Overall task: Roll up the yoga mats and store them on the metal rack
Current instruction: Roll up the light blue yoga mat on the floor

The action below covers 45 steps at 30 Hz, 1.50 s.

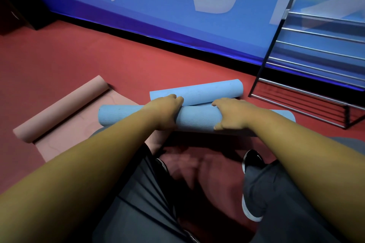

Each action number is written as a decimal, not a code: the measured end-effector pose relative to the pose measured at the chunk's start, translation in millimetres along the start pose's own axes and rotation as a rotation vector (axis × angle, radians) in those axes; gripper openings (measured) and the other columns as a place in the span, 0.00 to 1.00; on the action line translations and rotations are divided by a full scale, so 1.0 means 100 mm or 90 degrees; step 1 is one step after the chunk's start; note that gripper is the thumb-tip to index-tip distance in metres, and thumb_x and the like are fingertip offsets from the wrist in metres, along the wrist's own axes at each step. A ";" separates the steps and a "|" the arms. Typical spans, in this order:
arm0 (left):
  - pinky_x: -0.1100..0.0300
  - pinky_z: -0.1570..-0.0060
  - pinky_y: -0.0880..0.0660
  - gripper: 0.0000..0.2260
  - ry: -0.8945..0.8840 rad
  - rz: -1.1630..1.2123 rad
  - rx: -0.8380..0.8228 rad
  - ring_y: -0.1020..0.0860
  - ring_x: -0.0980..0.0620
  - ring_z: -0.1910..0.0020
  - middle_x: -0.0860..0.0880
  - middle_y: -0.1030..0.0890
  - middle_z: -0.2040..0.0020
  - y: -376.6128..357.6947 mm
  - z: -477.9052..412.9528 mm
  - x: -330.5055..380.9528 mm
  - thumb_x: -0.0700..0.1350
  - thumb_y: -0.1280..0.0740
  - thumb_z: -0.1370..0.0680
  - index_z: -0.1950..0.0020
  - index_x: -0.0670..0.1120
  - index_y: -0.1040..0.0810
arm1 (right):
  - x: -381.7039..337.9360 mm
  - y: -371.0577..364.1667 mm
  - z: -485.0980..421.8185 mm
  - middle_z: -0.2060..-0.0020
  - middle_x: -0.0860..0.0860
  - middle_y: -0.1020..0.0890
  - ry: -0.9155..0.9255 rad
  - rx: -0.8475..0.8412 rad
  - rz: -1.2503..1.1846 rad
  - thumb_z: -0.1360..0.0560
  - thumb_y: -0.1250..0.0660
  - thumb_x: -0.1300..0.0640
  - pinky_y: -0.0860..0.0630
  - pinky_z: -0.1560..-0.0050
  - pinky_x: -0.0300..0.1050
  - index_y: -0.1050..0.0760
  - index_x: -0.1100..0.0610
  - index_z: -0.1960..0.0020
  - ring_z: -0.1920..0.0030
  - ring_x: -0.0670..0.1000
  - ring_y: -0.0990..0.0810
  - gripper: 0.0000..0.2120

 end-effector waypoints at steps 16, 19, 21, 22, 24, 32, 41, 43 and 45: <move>0.45 0.47 0.26 0.32 0.023 -0.153 0.076 0.24 0.41 0.41 0.47 0.29 0.39 0.17 0.07 0.05 0.61 0.23 0.29 0.35 0.47 0.34 | 0.07 0.17 0.04 0.45 0.49 0.23 -0.046 0.007 -0.127 0.36 0.16 0.38 0.27 0.54 0.49 0.29 0.50 0.36 0.47 0.54 0.23 0.37; 0.49 0.52 0.29 0.26 0.025 -0.070 0.067 0.22 0.42 0.46 0.49 0.26 0.45 0.27 0.08 -0.02 0.59 0.23 0.30 0.40 0.50 0.30 | 0.05 0.19 0.07 0.42 0.49 0.21 -0.034 0.009 -0.126 0.34 0.18 0.36 0.27 0.51 0.49 0.30 0.49 0.34 0.44 0.53 0.23 0.37; 0.51 0.55 0.26 0.23 0.029 -0.027 0.054 0.21 0.44 0.49 0.51 0.25 0.48 0.34 0.09 -0.07 0.58 0.23 0.32 0.43 0.52 0.28 | 0.02 0.25 0.08 0.33 0.50 0.24 -0.007 0.035 -0.063 0.33 0.21 0.33 0.27 0.38 0.52 0.32 0.47 0.27 0.36 0.56 0.25 0.42; 0.51 0.55 0.24 0.22 0.032 -0.006 0.040 0.21 0.44 0.50 0.52 0.25 0.49 0.35 0.10 -0.09 0.58 0.23 0.33 0.45 0.53 0.27 | 0.00 0.27 0.10 0.31 0.50 0.27 0.005 0.052 -0.023 0.34 0.22 0.31 0.29 0.32 0.55 0.35 0.47 0.23 0.33 0.57 0.28 0.47; 0.50 0.54 0.21 0.21 0.044 0.018 0.023 0.21 0.46 0.52 0.54 0.23 0.51 0.42 0.13 -0.16 0.60 0.24 0.34 0.46 0.55 0.26 | -0.09 0.35 0.13 0.32 0.51 0.31 0.024 0.103 0.033 0.37 0.20 0.30 0.32 0.30 0.57 0.41 0.46 0.19 0.33 0.58 0.30 0.55; 0.51 0.49 0.23 0.28 0.079 0.065 -0.041 0.22 0.47 0.47 0.53 0.21 0.43 0.37 0.11 -0.17 0.63 0.22 0.35 0.40 0.56 0.27 | -0.02 0.53 0.16 0.35 0.47 0.23 0.018 0.107 -0.020 0.33 0.20 0.33 0.24 0.37 0.53 0.28 0.47 0.23 0.34 0.56 0.24 0.44; 0.47 0.47 0.28 0.36 0.047 -0.109 0.053 0.22 0.43 0.41 0.50 0.26 0.41 0.37 -0.03 0.05 0.64 0.20 0.37 0.38 0.51 0.31 | 0.10 0.41 0.10 0.44 0.42 0.17 0.017 0.040 -0.165 0.33 0.18 0.39 0.26 0.44 0.44 0.19 0.46 0.38 0.41 0.49 0.19 0.27; 0.50 0.53 0.28 0.29 0.038 -0.064 0.064 0.21 0.45 0.46 0.53 0.25 0.47 0.40 -0.05 0.00 0.64 0.22 0.37 0.45 0.54 0.30 | 0.10 0.38 0.10 0.32 0.46 0.21 0.005 0.026 -0.138 0.31 0.20 0.37 0.28 0.31 0.47 0.25 0.47 0.25 0.32 0.52 0.24 0.37; 0.52 0.56 0.27 0.26 0.034 -0.031 0.033 0.21 0.46 0.50 0.54 0.25 0.50 0.36 -0.07 -0.03 0.65 0.24 0.37 0.48 0.55 0.28 | 0.07 0.32 0.08 0.24 0.49 0.28 -0.006 0.007 -0.072 0.30 0.23 0.33 0.32 0.25 0.53 0.35 0.47 0.18 0.26 0.56 0.29 0.46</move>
Point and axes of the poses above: each hand's wrist, its own z-axis away from the middle knuckle, its own y-axis out of the back of the hand, x = y × z, the point moved 8 cm from there along -z, towards the middle knuckle
